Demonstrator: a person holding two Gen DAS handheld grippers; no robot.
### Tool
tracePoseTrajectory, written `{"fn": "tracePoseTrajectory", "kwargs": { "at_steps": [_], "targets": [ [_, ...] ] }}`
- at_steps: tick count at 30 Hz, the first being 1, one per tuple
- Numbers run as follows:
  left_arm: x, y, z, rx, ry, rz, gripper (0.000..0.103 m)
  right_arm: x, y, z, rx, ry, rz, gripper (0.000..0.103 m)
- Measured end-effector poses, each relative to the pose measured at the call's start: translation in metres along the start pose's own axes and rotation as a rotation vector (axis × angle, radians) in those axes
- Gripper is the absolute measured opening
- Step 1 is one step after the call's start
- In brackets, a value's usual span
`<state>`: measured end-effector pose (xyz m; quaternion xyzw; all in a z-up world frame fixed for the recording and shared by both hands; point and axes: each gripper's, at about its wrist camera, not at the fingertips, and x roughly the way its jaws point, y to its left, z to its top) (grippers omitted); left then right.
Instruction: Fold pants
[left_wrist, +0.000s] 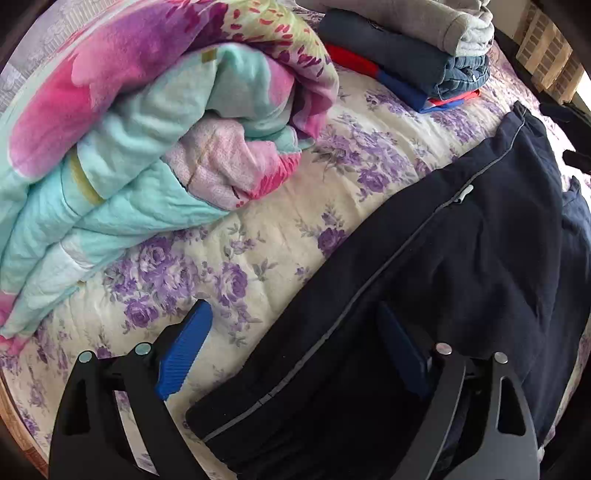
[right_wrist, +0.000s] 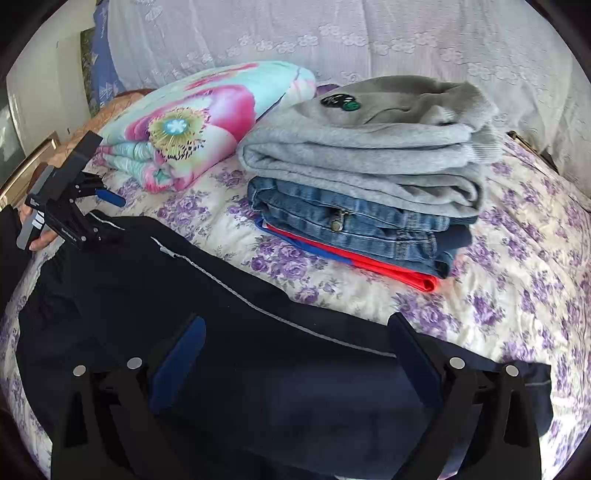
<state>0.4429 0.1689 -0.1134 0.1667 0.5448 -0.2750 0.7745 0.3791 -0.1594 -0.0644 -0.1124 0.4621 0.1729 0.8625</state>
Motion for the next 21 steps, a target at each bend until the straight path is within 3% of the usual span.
{"fn": "tracePoseTrajectory", "kwargs": {
  "at_steps": [1,2,3,6,13,15,16,18,21],
  "targets": [
    [-0.002,-0.003,-0.004,0.015,-0.015,-0.047,0.056,0.009,0.006,0.007,-0.031,0.016,-0.004,0.099],
    [-0.006,-0.010,-0.008,0.042,-0.030,-0.085,0.029,0.016,0.011,0.013,-0.061,0.030,-0.012,0.099],
    [-0.008,-0.017,-0.012,0.072,-0.041,-0.064,0.020,0.024,0.017,0.020,-0.092,0.043,-0.018,0.099],
    [-0.013,-0.030,-0.021,0.097,-0.053,-0.033,0.015,0.044,0.037,0.036,-0.176,0.088,0.006,0.099],
    [-0.034,-0.034,-0.020,0.109,-0.099,-0.012,0.014,0.075,0.082,0.055,-0.371,0.127,0.046,0.097],
    [-0.034,-0.035,-0.019,0.105,-0.100,-0.006,0.014,0.086,0.089,0.056,-0.409,0.161,0.056,0.090],
    [-0.035,-0.036,-0.020,0.111,-0.101,0.000,0.014,0.095,0.090,0.055,-0.416,0.188,0.068,0.085],
    [-0.037,-0.041,-0.022,0.123,-0.103,0.001,0.013,0.112,0.088,0.055,-0.391,0.258,0.111,0.085],
    [-0.044,-0.043,-0.027,0.132,-0.114,-0.011,0.010,0.130,0.072,0.059,-0.264,0.330,0.187,0.094]
  ]
}}
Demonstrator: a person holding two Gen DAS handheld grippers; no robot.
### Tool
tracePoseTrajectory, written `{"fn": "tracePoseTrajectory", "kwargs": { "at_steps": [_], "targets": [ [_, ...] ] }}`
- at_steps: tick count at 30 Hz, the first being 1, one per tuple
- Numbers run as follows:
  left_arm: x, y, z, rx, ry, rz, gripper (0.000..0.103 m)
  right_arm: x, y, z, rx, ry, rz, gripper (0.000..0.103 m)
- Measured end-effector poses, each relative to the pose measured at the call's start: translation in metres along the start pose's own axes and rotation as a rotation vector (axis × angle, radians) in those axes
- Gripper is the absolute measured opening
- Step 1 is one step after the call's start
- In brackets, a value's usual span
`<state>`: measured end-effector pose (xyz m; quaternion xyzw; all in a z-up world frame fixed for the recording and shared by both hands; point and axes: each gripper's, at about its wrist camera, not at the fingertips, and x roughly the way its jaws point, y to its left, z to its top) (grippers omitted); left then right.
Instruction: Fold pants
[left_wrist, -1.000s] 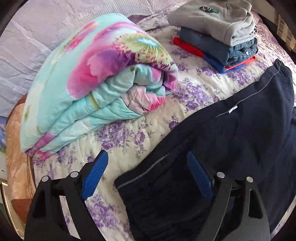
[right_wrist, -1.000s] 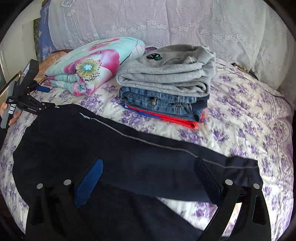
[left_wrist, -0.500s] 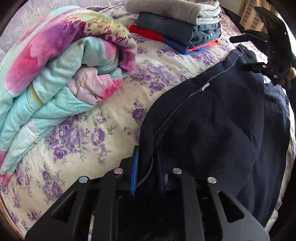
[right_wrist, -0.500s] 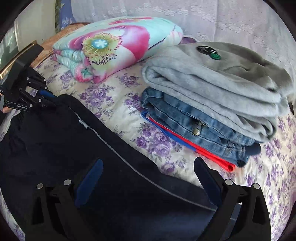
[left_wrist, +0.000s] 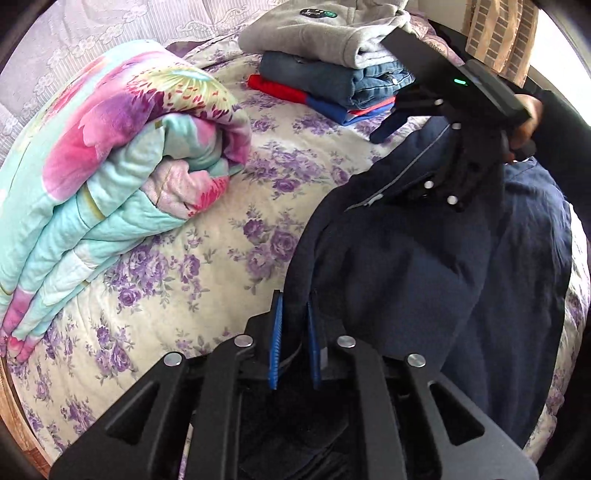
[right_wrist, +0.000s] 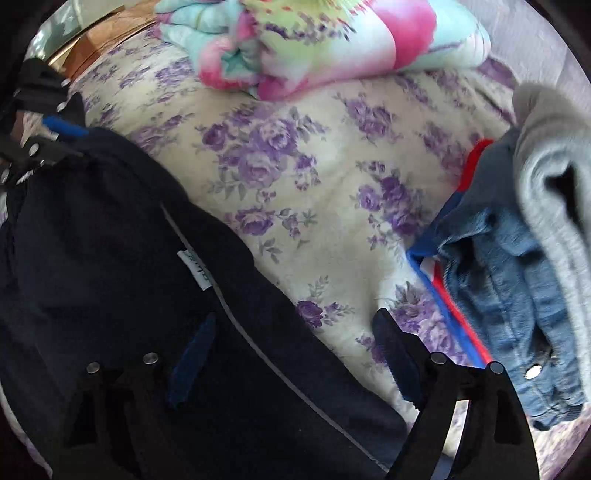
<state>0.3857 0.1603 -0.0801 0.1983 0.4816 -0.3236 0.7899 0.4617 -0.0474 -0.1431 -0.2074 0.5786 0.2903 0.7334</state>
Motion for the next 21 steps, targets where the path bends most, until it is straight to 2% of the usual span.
{"fn": "tracePoseTrajectory", "kwargs": {
  "at_steps": [2,3,5,6,10,13,16,18,21],
  "targets": [
    [-0.003,0.000,-0.003,0.000,-0.004,-0.002,0.010,-0.003,0.001,-0.002,-0.023,-0.015,0.003,0.094],
    [-0.002,0.000,-0.003,-0.006,-0.003,-0.005,0.010,-0.006,0.003,-0.004,-0.030,-0.024,0.012,0.087],
    [-0.001,0.000,-0.005,-0.014,0.003,-0.007,0.010,-0.017,0.009,-0.008,-0.043,-0.030,0.081,0.044],
    [0.002,-0.001,-0.005,-0.013,0.006,-0.002,0.010,-0.024,0.013,-0.008,-0.049,-0.025,0.113,0.009],
    [0.004,0.001,-0.005,-0.023,0.001,0.012,0.010,-0.049,0.027,-0.015,-0.093,-0.094,0.004,0.009],
    [0.004,0.007,-0.005,-0.063,-0.012,0.036,0.010,-0.063,0.025,-0.012,-0.059,-0.184,-0.072,0.009],
    [0.008,0.022,0.009,-0.107,-0.019,0.088,0.010,-0.072,0.013,0.004,-0.030,-0.244,-0.152,0.010],
    [0.010,0.035,0.022,-0.134,-0.026,0.116,0.010,-0.066,0.009,0.015,-0.025,-0.255,-0.219,0.010],
    [0.034,0.049,0.032,-0.170,0.025,0.123,0.011,-0.034,0.009,0.028,-0.026,-0.189,-0.272,0.011]
  ]
}}
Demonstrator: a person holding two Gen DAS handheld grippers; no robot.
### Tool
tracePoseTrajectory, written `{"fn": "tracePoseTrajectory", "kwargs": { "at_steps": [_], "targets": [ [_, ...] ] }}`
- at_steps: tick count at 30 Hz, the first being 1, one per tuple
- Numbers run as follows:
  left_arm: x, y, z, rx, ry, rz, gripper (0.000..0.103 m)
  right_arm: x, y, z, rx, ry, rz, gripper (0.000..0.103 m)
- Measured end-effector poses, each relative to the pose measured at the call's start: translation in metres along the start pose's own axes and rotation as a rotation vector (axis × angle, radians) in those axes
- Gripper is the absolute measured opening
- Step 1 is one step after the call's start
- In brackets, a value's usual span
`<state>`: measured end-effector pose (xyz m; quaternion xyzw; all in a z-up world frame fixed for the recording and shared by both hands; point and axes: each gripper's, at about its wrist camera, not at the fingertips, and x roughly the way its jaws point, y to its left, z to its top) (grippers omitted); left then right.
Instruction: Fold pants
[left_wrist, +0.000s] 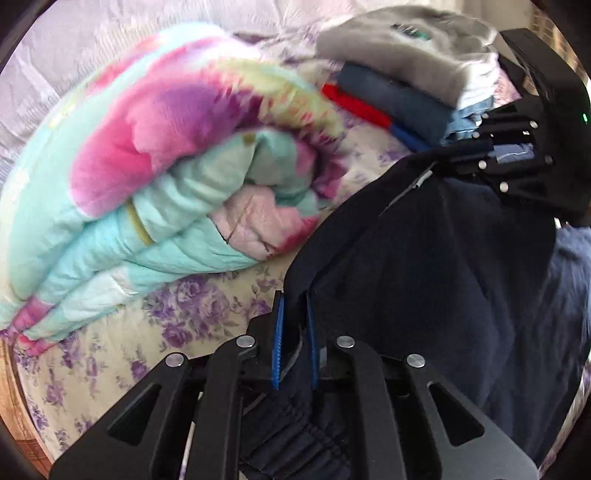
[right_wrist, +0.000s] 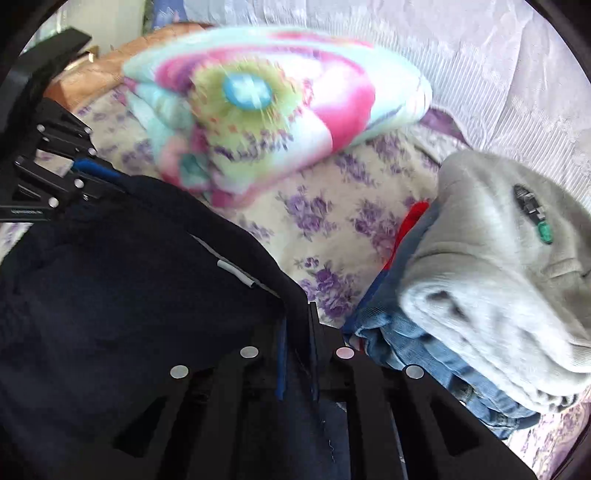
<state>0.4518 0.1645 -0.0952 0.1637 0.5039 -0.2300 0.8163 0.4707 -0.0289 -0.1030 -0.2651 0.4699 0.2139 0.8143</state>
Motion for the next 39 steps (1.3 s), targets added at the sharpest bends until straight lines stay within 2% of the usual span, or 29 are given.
{"fn": "tracePoseTrajectory", "kwargs": {
  "at_steps": [1,3,6,8,12,17,21,25,29,34,39],
  "targets": [
    [0.010,-0.003,0.000,0.012,0.019,0.020,0.012,0.008,0.005,0.001,-0.019,0.009,-0.022,0.011],
    [0.014,-0.010,-0.003,0.044,0.000,0.057,0.012,0.012,0.009,0.005,-0.038,0.001,-0.051,0.011],
    [0.011,-0.006,-0.009,0.010,-0.017,0.031,0.012,0.007,0.000,0.012,0.000,-0.036,-0.029,0.011],
    [0.011,-0.002,-0.014,-0.026,-0.024,0.010,0.012,0.016,0.005,0.017,-0.010,-0.016,-0.026,0.011],
    [0.012,-0.013,-0.015,-0.009,-0.024,0.049,0.012,0.020,0.021,0.012,-0.055,-0.008,-0.073,0.011],
    [0.001,-0.020,-0.010,-0.006,-0.035,0.054,0.011,-0.042,0.014,0.005,-0.013,-0.101,-0.003,0.010],
    [-0.035,-0.028,-0.024,0.028,-0.090,0.062,0.011,-0.095,0.023,-0.011,-0.041,-0.155,0.022,0.010],
    [-0.079,-0.051,-0.041,0.076,-0.156,0.064,0.010,-0.141,0.037,-0.038,-0.073,-0.182,0.024,0.010],
    [-0.122,-0.078,-0.078,0.123,-0.222,0.035,0.009,-0.183,0.058,-0.074,-0.052,-0.214,0.081,0.010],
    [-0.148,-0.107,-0.145,0.137,-0.264,-0.010,0.009,-0.222,0.118,-0.145,-0.047,-0.223,0.147,0.009],
    [-0.165,-0.128,-0.207,0.108,-0.268,-0.046,0.009,-0.237,0.185,-0.198,-0.100,-0.169,0.221,0.007]
  ]
}}
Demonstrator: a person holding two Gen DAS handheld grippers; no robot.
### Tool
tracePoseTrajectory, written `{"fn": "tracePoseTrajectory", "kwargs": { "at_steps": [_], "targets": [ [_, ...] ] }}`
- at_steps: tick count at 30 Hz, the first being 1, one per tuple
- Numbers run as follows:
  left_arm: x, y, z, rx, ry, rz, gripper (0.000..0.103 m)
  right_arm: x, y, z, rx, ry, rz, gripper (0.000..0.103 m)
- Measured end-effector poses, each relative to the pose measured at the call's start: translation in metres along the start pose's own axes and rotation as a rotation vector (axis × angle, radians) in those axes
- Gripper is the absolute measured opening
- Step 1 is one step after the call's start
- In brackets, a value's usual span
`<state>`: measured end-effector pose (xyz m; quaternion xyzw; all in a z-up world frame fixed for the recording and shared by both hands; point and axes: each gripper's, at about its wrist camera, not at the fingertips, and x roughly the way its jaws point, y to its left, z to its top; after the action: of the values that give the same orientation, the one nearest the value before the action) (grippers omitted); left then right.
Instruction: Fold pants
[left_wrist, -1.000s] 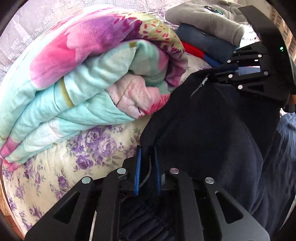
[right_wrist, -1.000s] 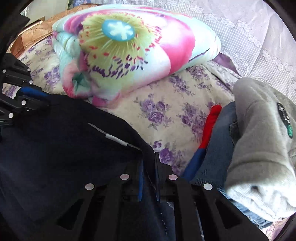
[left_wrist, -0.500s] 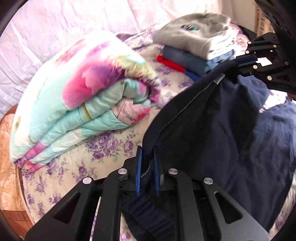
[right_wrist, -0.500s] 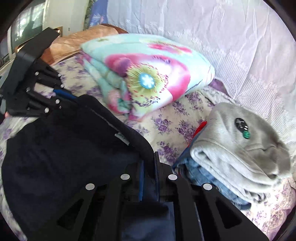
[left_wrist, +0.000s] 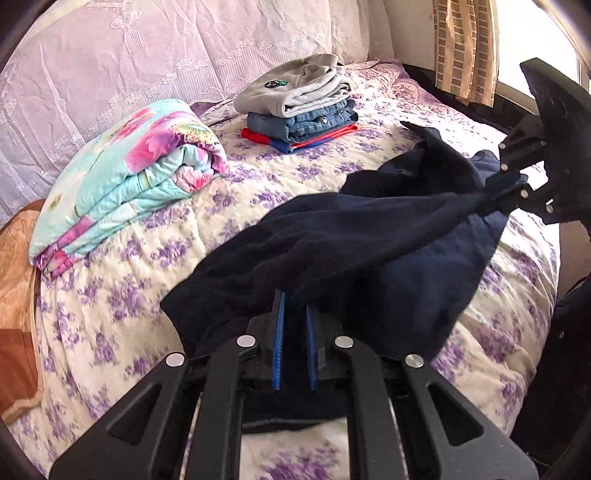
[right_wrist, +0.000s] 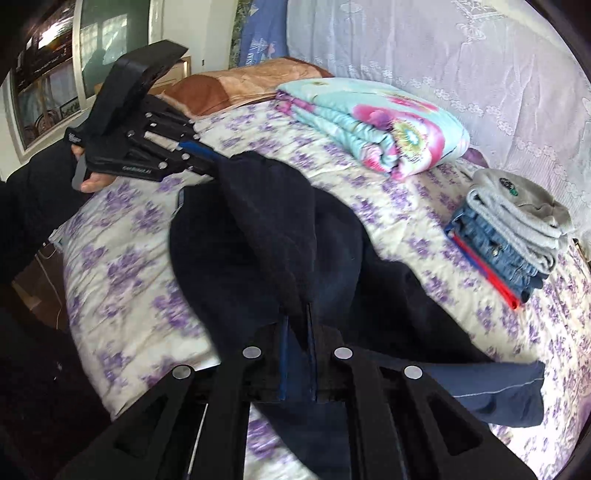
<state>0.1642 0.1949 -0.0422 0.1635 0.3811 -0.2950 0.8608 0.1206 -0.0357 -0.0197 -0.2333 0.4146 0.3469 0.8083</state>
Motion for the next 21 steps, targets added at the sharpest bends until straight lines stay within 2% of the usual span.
{"fn": "tracePoseTrajectory", "kwargs": {
  "at_steps": [3,7,9,11,12,13,15,17,19,21],
  "targets": [
    [-0.004,-0.012,-0.025,-0.020,0.033,-0.026,0.010,0.016,0.025,-0.017,0.006,0.035,0.020,0.003],
    [0.018,-0.017,-0.048,-0.054,0.110,-0.007,0.010,0.041,0.025,-0.029,0.102,0.089,0.045,0.003],
    [0.015,-0.018,-0.051,-0.057,0.112,-0.004,0.010,0.038,0.018,-0.024,0.166,0.101,0.049,0.004],
    [0.004,-0.020,-0.052,-0.052,0.096,-0.002,0.011,0.029,0.009,-0.018,0.207,0.055,0.043,0.019],
    [-0.002,-0.019,-0.052,-0.052,0.087,-0.011,0.011,0.023,0.006,-0.015,0.225,0.020,0.028,0.040],
    [-0.007,-0.019,-0.053,-0.053,0.083,-0.015,0.011,0.021,0.004,-0.014,0.241,-0.008,0.025,0.047],
    [-0.018,-0.018,-0.055,-0.059,0.071,-0.029,0.011,0.022,-0.003,-0.009,0.278,-0.028,0.033,0.045],
    [-0.028,-0.014,-0.052,-0.081,0.052,-0.037,0.011,0.036,-0.008,-0.005,0.309,-0.009,-0.005,0.042],
    [-0.035,-0.010,-0.043,-0.123,0.024,-0.062,0.011,0.062,-0.010,-0.007,0.332,0.078,0.012,0.019],
    [-0.038,-0.008,-0.030,-0.179,-0.004,-0.064,0.015,0.087,0.000,-0.017,0.352,0.179,0.059,0.007]
  ]
}}
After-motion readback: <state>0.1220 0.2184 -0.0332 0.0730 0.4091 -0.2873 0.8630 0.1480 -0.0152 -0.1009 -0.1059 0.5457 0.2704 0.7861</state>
